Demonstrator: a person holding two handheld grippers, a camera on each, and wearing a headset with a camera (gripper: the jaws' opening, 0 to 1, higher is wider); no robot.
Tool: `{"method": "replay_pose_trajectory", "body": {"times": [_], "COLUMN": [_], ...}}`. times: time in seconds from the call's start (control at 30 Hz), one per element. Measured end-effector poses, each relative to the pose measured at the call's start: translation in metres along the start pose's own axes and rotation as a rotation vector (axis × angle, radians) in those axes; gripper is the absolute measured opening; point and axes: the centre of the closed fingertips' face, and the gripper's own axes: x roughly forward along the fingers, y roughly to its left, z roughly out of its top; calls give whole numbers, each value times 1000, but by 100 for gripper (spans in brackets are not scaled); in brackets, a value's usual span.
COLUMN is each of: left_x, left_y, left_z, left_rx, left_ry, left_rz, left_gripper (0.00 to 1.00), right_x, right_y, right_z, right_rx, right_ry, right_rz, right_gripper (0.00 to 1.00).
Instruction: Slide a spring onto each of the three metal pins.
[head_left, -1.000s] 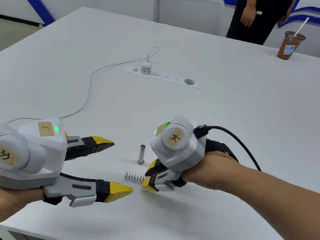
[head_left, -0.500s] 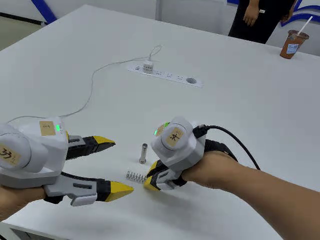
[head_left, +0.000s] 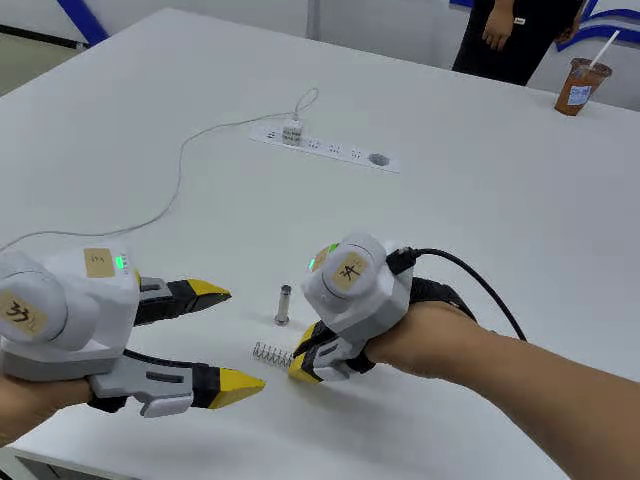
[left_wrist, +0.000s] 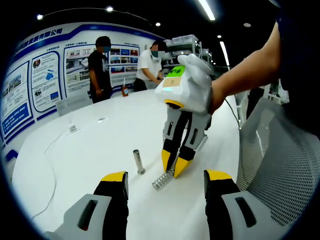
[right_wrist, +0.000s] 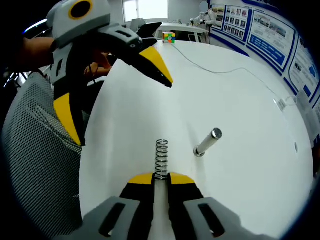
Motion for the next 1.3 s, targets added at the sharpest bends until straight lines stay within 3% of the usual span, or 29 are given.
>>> {"method": "replay_pose_trajectory", "body": {"times": [0.63, 0.9, 1.3], "left_x": [19, 24, 25], "left_y": [-26, -34, -38], "left_z": [4, 6, 5], "left_rx": [95, 132, 170], "left_ry": [35, 36, 37], "left_rz": [-119, -164, -195], "left_gripper": [45, 33, 16], "right_x": [-56, -63, -68], "right_y": [28, 34, 40], "right_z": [2, 5, 6], "right_rx": [-166, -204, -242], "right_ry": [1, 6, 23], "right_rz": [38, 46, 60], "right_gripper": [11, 11, 11]}}
